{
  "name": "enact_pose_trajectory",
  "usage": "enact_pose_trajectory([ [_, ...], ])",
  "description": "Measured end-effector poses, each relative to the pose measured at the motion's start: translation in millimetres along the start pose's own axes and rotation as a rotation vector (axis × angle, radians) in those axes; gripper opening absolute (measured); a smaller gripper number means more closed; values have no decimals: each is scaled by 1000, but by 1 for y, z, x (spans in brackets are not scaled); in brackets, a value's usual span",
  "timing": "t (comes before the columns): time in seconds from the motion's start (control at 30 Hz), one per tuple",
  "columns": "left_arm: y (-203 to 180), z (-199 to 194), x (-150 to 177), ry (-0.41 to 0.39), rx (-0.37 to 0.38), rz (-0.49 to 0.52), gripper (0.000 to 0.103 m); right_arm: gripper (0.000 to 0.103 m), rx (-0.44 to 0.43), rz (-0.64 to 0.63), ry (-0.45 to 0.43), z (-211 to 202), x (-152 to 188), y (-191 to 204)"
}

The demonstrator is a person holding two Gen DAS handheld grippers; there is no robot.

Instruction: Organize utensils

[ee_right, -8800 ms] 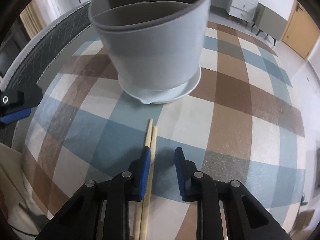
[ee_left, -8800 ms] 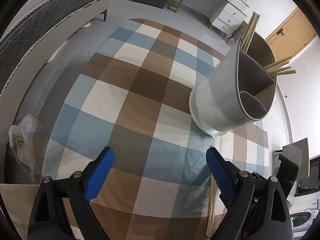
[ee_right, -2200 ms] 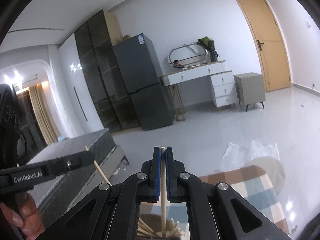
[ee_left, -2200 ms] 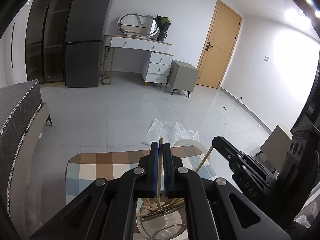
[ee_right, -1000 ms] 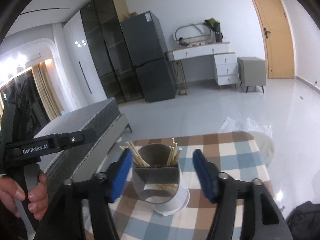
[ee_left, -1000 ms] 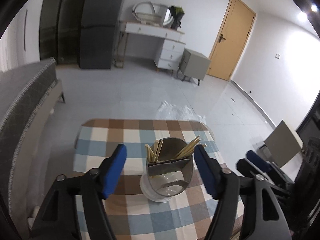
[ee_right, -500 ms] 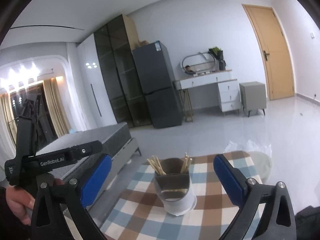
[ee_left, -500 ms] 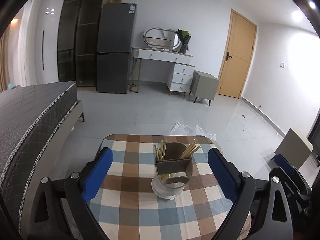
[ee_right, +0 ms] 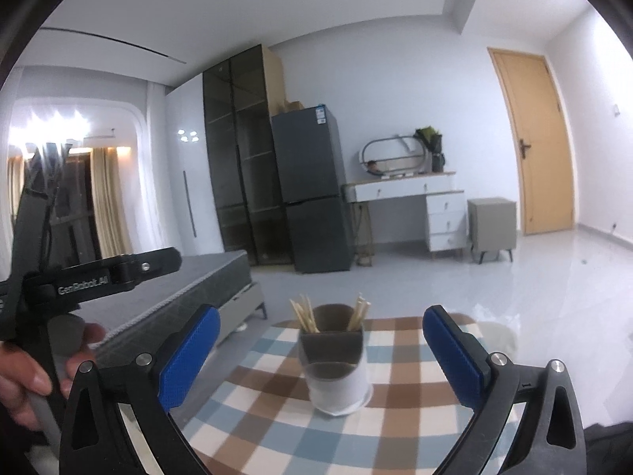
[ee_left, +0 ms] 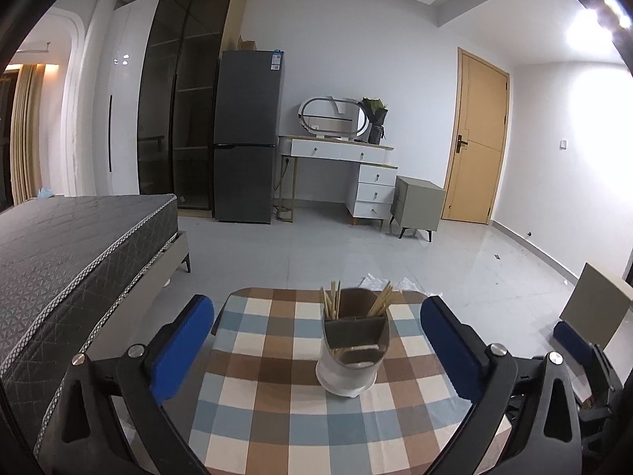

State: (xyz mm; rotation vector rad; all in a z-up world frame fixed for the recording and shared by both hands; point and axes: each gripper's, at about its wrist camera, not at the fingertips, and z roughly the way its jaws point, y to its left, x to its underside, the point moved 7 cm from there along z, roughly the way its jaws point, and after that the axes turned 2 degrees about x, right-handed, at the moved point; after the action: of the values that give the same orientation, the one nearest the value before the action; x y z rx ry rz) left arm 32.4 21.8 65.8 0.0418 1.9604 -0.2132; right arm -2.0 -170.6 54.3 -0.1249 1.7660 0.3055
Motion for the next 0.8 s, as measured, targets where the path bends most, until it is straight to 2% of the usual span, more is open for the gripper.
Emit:
enact_pose_trajectory([
  [0.2, 5, 5, 32, 30, -17, -8, 102, 103, 22, 0, 20, -4, 29, -7],
  [0.33, 4, 8, 48, 33, -31, 9, 102, 103, 25, -16, 30, -6, 37, -7],
  [0.63, 9, 11, 65, 43, -32, -16, 102, 103, 37, -5, 69, -5, 51, -9],
  [0.8, 15, 14, 77, 74, -17, -35, 102, 103, 50, 0, 94, -2, 56, -11],
])
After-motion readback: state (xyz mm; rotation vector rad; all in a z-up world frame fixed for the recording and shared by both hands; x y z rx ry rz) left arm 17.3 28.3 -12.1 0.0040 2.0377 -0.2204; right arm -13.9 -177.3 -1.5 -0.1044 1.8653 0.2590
